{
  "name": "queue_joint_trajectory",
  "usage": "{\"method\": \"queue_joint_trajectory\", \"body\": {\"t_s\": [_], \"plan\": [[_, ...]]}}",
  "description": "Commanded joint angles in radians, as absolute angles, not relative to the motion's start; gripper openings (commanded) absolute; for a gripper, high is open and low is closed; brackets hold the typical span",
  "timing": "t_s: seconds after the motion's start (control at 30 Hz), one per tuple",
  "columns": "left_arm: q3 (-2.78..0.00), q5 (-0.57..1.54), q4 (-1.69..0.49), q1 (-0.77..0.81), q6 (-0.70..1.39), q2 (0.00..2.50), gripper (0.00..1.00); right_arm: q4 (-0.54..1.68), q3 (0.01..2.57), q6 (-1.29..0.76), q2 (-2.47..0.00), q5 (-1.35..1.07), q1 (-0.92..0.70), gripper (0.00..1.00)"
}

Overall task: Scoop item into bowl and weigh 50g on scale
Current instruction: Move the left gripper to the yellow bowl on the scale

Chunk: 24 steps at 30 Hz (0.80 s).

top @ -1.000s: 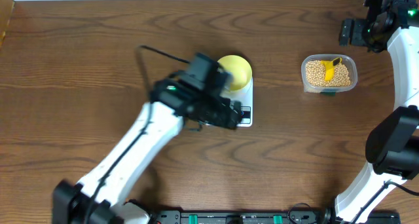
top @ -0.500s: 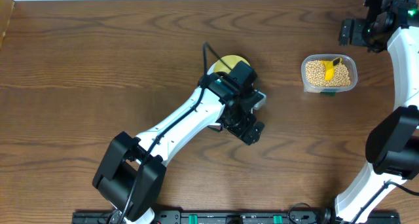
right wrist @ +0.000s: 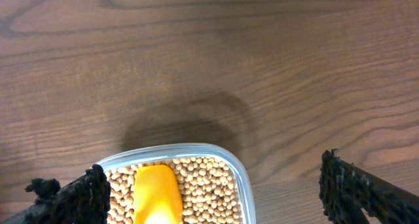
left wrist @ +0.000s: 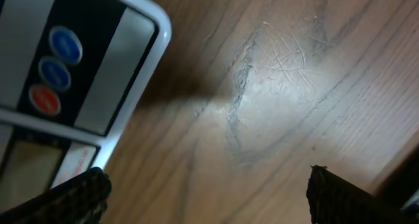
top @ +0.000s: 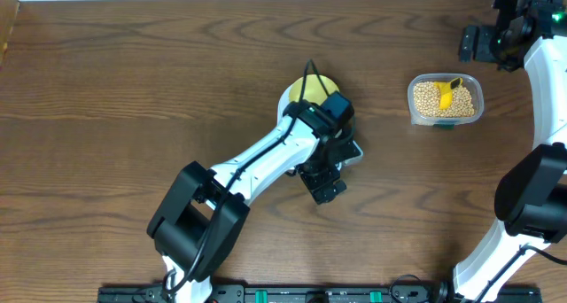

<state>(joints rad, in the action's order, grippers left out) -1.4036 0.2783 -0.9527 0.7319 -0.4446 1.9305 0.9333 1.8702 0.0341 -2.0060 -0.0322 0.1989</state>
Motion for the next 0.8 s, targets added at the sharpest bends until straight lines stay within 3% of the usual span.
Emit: {"method": "queue_joint_trajectory", "body": {"t_s": [0.0,0.3,0.77], "plan": [[-1.425,0.249,-0.907,0.751,-0.531,1.960,0.98,0.935,1.875,0.031,-2.014,-0.028,0.196,0.99],[-1.425,0.241,-0.817,0.764,-0.526,1.966,0.98,0.935,1.875,0.031,-2.014,-0.028,0.196,0.99],[-1.425,0.250,-0.852,0.746,-0.494,2.011,0.98,0.935,1.875,0.031,-2.014,-0.028,0.196,0.99]]}}
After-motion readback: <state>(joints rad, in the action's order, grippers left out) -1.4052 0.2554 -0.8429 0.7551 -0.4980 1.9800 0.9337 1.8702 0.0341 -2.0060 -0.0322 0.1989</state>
